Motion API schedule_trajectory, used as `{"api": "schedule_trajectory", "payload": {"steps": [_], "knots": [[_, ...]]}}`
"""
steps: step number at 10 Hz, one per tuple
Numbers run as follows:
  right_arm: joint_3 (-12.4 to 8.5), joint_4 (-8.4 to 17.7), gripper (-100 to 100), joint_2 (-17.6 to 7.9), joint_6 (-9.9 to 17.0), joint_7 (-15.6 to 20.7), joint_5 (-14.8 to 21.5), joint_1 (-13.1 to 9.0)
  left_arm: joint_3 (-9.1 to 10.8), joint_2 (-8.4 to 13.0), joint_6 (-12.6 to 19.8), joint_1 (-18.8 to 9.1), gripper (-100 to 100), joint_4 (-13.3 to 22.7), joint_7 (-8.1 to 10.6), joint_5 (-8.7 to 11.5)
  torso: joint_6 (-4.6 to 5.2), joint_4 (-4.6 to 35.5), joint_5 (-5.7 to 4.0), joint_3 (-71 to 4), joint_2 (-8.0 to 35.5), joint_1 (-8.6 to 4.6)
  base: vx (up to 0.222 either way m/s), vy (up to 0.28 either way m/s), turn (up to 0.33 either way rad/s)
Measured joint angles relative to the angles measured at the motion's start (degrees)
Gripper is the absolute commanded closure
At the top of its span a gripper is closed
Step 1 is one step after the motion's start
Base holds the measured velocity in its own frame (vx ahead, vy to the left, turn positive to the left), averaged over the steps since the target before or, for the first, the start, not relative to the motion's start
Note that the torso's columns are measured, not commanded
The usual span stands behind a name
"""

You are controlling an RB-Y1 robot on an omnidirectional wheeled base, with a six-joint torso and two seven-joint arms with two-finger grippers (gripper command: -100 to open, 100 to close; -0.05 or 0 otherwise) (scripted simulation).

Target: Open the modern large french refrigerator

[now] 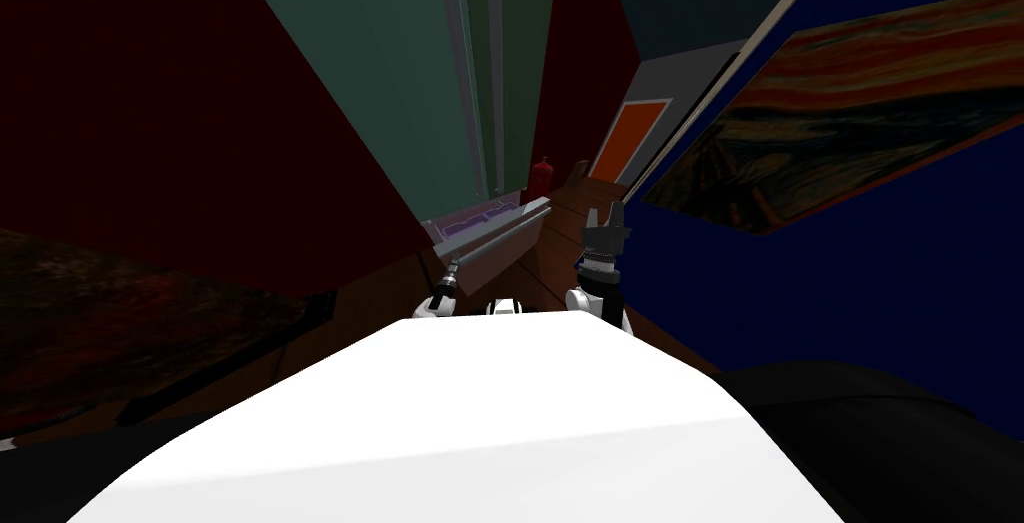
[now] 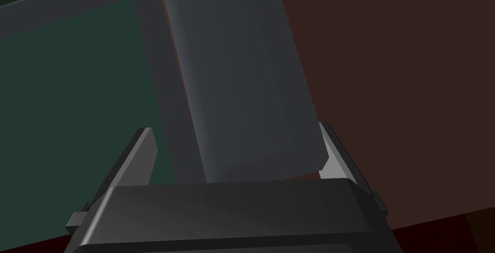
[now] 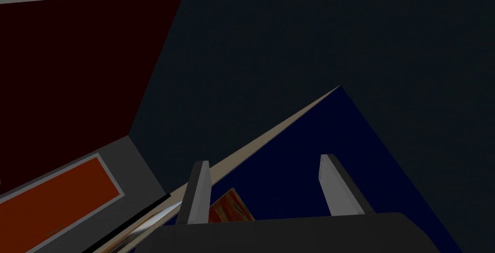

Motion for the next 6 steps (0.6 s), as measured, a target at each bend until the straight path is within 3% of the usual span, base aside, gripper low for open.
{"api": "schedule_trajectory", "payload": {"steps": [5, 6], "knots": [[0.0, 0.0, 0, 0.0, 0.0, 0.0, 0.0, 0.0, -2.01, 3.2, 6.3, 1.7, -100, -6.7, 2.3, 2.0, -0.06, 0.5, -0.31, 0.3, 0.5, -0.31, -0.029, -0.034, -0.013], [0.0, 0.0, 0, 0.0, 0.0, 0.0, 0.0, 0.0, -2.14, 3.2, 6.9, 2.0, 0, -6.8, 2.39, 2.0, -0.06, 0.3, -0.2, 0.2, 0.4, -0.17, 0.005, -0.007, -0.016]]}}
